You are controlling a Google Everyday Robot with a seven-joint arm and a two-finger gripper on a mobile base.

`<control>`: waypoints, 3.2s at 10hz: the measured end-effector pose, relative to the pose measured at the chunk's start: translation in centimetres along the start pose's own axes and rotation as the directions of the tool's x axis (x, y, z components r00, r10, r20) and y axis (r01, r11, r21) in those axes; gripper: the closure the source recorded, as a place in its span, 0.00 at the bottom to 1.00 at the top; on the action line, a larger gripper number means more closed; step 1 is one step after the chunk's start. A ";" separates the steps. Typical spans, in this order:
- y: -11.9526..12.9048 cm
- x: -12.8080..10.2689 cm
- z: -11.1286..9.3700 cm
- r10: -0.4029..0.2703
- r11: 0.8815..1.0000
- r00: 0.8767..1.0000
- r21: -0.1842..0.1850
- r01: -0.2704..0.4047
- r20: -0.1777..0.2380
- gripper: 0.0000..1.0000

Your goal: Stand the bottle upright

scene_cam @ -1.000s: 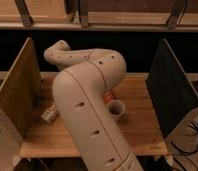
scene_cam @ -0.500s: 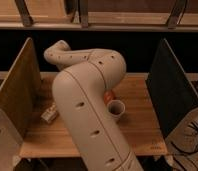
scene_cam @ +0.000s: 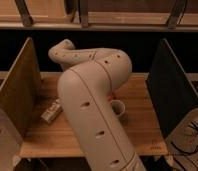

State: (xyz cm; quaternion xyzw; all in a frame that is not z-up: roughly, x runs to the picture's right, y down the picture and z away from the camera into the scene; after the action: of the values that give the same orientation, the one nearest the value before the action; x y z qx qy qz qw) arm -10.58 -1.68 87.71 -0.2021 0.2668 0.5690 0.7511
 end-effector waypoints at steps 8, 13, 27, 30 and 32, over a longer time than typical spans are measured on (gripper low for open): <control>-1.4 -0.5 0.3 0.409 0.909 0.912 -0.100 -0.403 0.041 0.20; 5.1 1.7 0.5 0.248 0.962 0.969 -0.116 -0.245 0.009 0.20; 12.9 2.6 3.9 0.151 0.978 0.987 -0.137 -0.157 -0.053 0.20; 14.7 2.1 4.8 0.131 0.979 0.989 -0.150 -0.139 -0.062 0.20; 15.2 1.8 6.3 0.144 0.974 0.986 -0.162 -0.156 -0.080 0.20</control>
State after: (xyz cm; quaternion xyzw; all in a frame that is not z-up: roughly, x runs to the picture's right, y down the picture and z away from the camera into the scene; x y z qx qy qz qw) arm -23.74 7.63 91.47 -0.2630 0.2577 0.6373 0.6769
